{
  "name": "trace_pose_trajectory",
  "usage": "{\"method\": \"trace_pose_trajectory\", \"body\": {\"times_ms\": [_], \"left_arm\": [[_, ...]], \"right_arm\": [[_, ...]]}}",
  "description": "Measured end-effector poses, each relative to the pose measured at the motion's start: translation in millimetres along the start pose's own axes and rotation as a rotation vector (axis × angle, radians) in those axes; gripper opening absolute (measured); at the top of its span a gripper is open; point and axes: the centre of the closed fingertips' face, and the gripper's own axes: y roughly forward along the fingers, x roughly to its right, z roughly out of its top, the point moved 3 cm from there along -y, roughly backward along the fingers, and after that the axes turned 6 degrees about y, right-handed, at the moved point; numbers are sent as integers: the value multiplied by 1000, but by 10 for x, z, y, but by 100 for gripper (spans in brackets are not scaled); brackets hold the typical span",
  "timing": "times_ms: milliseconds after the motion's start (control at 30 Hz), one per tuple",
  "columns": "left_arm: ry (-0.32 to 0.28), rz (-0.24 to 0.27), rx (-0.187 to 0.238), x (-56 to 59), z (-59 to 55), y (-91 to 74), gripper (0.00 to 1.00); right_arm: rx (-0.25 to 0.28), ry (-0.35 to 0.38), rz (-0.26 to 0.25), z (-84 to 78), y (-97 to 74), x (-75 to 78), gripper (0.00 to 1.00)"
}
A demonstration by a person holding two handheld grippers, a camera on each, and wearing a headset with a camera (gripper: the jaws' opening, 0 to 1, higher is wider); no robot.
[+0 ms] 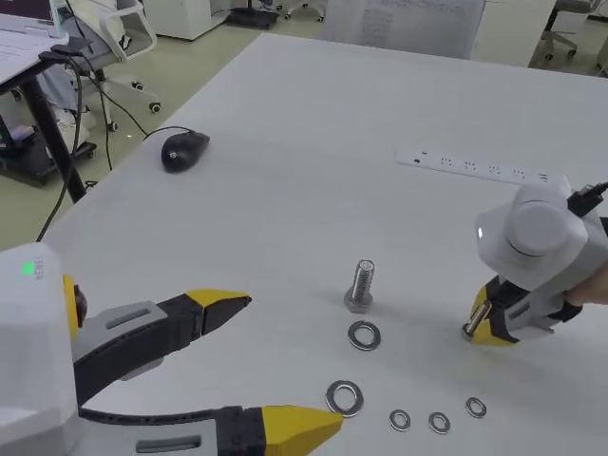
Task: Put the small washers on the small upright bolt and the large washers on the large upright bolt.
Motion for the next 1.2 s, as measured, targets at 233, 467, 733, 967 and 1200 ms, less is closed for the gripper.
{"method": "trace_pose_trajectory", "body": {"times_ms": [233, 467, 733, 967, 1200], "left_arm": [[5, 2, 2, 5, 13, -1, 72], [16, 0, 5, 45, 37, -14, 72], [26, -1, 16, 102, 62, -47, 72], [36, -5, 22, 159, 77, -77, 72], [48, -13, 26, 220, 112, -77, 72]], "right_arm": [[6, 14, -14, -36, -58, 8, 17], [11, 37, -29, -106, -147, -23, 17], [14, 47, -19, -137, -168, -198, 17], [30, 44, 18, -91, -158, -384, 17], [36, 35, 72, -56, -36, -635, 17]]}}
